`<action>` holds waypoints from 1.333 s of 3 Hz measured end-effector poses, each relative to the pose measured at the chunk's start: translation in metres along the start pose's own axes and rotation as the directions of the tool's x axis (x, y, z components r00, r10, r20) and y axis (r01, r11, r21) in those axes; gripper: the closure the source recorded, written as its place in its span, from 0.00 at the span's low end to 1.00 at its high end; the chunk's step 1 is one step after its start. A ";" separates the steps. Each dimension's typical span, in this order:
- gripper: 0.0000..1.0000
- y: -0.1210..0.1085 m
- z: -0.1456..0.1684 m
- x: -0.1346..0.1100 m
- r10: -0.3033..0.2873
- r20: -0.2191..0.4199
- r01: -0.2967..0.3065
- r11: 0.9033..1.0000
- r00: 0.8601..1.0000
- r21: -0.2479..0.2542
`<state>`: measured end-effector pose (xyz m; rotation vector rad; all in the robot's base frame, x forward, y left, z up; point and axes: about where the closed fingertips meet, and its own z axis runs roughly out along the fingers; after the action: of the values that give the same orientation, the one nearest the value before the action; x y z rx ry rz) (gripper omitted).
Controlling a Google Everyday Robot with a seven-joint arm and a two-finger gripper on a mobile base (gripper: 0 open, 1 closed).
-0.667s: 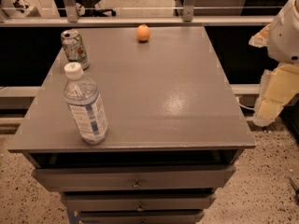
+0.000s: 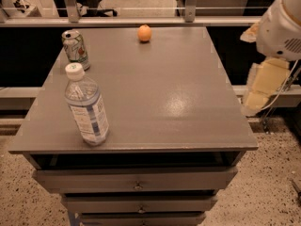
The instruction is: Move orange near blue plastic bottle
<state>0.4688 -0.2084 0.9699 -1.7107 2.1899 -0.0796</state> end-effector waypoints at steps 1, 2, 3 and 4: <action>0.00 -0.050 0.029 -0.030 -0.017 0.090 0.013 0.999 0.996 0.040; 0.00 -0.102 0.056 -0.061 -0.019 0.208 0.000 0.996 0.978 0.089; 0.00 -0.147 0.080 -0.095 -0.022 0.317 -0.024 0.990 0.948 0.139; 0.00 -0.147 0.080 -0.095 -0.022 0.317 -0.024 0.990 0.948 0.139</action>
Offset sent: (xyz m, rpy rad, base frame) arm 0.2066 0.0632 -0.0118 0.3116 -0.2476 0.0559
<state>0.6501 -0.1432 0.9568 -1.5251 1.9017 0.0387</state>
